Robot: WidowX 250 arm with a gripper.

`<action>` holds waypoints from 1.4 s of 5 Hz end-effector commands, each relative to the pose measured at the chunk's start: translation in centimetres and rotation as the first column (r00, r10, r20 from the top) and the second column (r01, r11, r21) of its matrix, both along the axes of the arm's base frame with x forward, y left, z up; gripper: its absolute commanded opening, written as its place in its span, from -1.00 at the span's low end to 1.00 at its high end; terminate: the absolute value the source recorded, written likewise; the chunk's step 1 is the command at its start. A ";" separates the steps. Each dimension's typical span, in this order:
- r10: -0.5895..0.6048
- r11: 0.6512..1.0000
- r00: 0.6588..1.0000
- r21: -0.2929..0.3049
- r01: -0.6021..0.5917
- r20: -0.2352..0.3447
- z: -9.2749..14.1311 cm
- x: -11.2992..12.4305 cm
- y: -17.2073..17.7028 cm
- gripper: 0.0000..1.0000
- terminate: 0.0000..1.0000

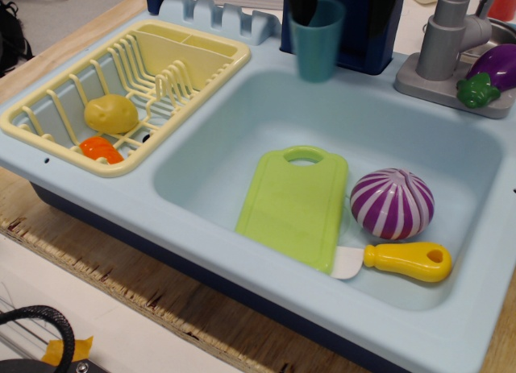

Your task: Put cup from counter or drying rack into sink

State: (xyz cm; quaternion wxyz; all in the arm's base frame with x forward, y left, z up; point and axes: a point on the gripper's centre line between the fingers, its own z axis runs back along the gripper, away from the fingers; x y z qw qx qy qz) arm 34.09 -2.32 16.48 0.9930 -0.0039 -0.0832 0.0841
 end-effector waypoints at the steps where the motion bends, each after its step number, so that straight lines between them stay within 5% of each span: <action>1: 0.048 0.999 0.998 -0.023 -0.048 0.032 -0.4 -0.5 1.2 1.00 -1.00; 2: 0.039 0.998 0.999 -0.050 -0.039 0.010 -1.5 -0.7 1.3 -1.00 -1.00; 5: 0.105 0.994 0.994 -0.032 -0.106 -0.020 0.5 -4.0 -1.1 -1.00 -1.00; 6: 0.126 0.989 0.991 -0.073 -0.129 -0.049 -0.4 -5.4 -2.2 -1.00 -1.00; 7: 0.137 0.982 0.985 -0.118 -0.150 -0.109 -0.8 -6.1 -3.0 1.00 -1.00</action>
